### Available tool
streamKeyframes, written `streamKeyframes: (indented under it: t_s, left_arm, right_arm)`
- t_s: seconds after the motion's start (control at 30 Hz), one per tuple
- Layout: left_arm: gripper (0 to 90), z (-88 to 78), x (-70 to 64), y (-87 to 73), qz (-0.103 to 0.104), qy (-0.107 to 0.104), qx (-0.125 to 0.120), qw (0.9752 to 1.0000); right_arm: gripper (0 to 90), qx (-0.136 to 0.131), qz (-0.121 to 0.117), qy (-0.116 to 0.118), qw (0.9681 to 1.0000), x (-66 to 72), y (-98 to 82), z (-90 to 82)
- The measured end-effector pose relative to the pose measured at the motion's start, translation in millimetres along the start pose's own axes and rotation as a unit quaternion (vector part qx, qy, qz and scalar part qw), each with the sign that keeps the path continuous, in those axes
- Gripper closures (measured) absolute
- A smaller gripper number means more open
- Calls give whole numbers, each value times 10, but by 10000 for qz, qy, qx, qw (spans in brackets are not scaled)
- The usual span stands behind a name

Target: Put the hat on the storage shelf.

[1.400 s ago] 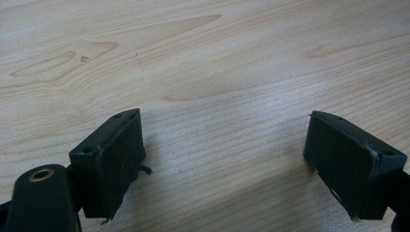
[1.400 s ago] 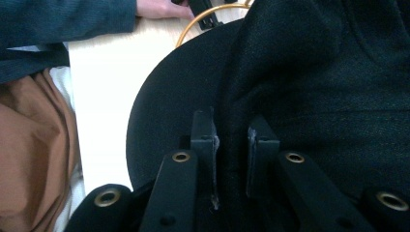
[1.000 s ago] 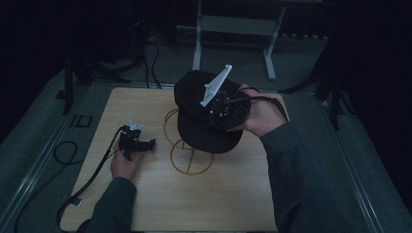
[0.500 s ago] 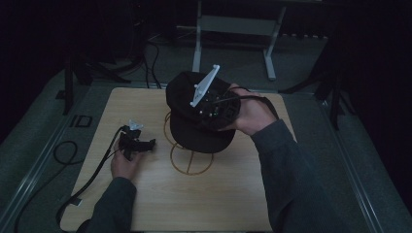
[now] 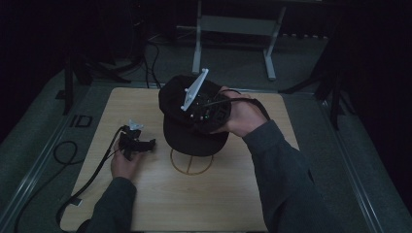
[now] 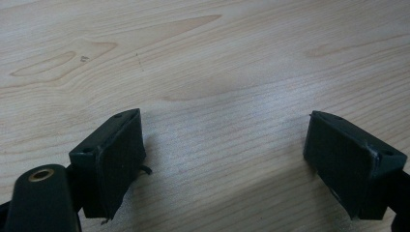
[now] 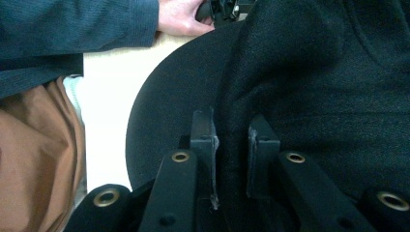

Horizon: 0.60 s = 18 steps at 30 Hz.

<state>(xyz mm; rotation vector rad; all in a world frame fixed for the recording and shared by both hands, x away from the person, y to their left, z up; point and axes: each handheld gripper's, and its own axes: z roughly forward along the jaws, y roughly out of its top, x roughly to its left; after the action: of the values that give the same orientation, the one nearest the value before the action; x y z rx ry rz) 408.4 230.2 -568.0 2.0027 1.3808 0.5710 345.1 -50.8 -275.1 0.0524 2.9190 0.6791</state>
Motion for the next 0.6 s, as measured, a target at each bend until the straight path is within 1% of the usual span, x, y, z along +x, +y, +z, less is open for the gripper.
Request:
streamKeyframes:
  t_s: [0.17, 0.2, 0.33, 0.6]
  left_arm:
    - [140, -1, 0, 1, -2, -4, 4, 10000]
    - [140, -1, 1, 1, 0, -8, 9, 10000]
    - [140, -1, -1, 1, -21, -8, 3, 10000]
    - [140, 1, -2, 0, -14, -2, -7, 10000]
  right_arm:
    - [775, 31, -80, 67, 9999, 27, 50, 55]
    - [774, 34, -67, 96, 9999, 36, 60, 68]
    - [769, 85, -113, 158, 9998, 43, 83, 149]
    - [764, 116, -78, 238, 9996, 34, 73, 241]
